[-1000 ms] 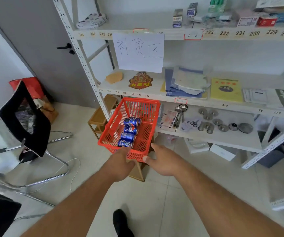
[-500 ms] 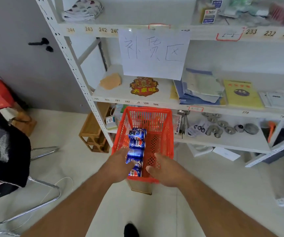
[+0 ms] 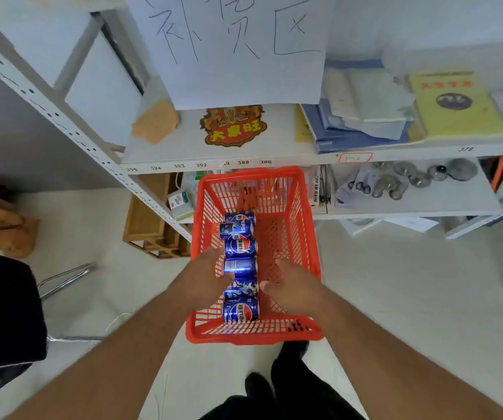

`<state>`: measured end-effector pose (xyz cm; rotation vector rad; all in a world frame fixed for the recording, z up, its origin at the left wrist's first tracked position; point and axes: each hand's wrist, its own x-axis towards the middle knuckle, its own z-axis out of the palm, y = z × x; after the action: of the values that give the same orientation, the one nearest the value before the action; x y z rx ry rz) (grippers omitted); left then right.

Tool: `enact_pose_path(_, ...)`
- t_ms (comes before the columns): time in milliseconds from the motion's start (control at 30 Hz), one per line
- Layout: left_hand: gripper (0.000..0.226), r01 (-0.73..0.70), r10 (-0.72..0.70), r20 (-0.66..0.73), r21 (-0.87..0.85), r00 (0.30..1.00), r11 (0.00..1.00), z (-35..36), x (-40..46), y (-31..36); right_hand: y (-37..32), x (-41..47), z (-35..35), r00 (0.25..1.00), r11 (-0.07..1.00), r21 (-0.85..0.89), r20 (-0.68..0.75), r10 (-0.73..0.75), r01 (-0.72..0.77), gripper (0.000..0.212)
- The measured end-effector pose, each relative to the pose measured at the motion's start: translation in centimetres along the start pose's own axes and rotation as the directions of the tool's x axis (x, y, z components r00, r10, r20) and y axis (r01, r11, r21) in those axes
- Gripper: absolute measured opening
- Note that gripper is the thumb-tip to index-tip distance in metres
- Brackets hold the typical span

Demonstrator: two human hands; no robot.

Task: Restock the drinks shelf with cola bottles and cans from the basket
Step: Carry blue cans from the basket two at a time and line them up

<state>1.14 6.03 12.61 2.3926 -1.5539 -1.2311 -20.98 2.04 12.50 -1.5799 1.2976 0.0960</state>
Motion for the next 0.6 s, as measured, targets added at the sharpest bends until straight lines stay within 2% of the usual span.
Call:
enact_pose_path(133,0.072,0.028,-0.034,0.084,0.073,0.996,0.997,0.2,3.6,-0.4,1.3,3.7,0.9,0.998,0.997,0.060,0.051,0.044,-0.047,0.050)
enact_pose_path(367,0.076,-0.015,-0.021,0.199,0.178,0.980,0.984,1.4,8.7,-1.1,3.7,7.6,3.2,0.972,0.973,0.105,0.138,0.193,-0.208,0.075)
enact_pose_path(467,0.080,-0.071,0.021,0.203,0.244,0.979,0.967,1.4,12.1,-0.9,4.1,9.8,4.1,0.967,0.949,0.195,0.116,0.229,-0.248,0.079)
enact_pose_path(600,0.085,-0.130,0.076,0.183,0.303,0.980,0.944,1.5,17.8,-0.6,4.7,14.2,5.1,0.959,0.912,0.296,0.060,0.279,-0.284,0.073)
